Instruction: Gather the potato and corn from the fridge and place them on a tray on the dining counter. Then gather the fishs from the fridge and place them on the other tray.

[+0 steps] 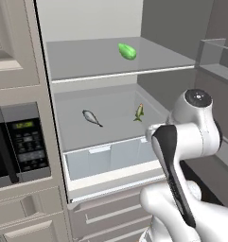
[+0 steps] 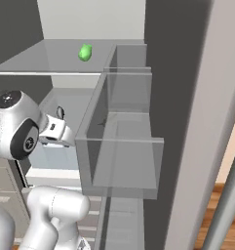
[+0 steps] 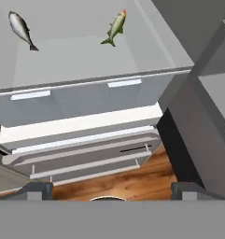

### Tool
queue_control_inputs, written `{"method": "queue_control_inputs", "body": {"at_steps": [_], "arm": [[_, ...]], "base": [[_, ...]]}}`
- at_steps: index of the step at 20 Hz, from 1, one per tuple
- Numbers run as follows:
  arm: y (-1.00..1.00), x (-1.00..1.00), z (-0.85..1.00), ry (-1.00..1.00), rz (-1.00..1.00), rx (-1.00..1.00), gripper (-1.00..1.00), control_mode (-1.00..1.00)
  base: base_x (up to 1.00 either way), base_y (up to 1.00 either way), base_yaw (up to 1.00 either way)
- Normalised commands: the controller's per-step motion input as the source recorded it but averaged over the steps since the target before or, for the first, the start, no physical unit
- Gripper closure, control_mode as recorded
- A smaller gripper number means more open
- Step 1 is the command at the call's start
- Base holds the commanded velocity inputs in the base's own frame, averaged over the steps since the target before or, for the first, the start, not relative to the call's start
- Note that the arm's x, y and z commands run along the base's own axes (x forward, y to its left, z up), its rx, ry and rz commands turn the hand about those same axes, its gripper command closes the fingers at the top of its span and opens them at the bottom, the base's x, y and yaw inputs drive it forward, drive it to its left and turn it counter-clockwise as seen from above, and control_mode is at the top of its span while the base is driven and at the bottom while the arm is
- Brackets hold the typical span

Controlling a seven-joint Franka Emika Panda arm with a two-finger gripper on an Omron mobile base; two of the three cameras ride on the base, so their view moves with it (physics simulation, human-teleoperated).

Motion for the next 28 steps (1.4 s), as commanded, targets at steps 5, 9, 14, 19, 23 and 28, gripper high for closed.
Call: {"method": "queue_control_inputs", "body": {"at_steps": [5,9,14,19,23,28], "arm": [[0.17,-0.02,1.0,-0.08,0.03,-0.02,-1.0,-1.0],[0.1,-0.11,0.98,-0.13,0.02,0.05,-1.0,-1.0],[0.04,-0.02,0.97,-0.33,0.0,0.09,-1.0,-1.0],[0.0,0.04,0.89,-0.27,0.0,0.06,-1.0,-1.0],[-0.01,0.66,0.43,-0.17,0.08,0.02,-1.0,-1.0],[-0.21,1.0,0.23,0.18,0.0,0.0,-1.0,-1.0]], "base": [[0.0,0.0,0.0],[0.0,0.0,0.0],[0.0,0.0,0.0],[0.0,0.0,0.0],[0.0,0.0,0.0],[0.0,0.0,0.0]]}}
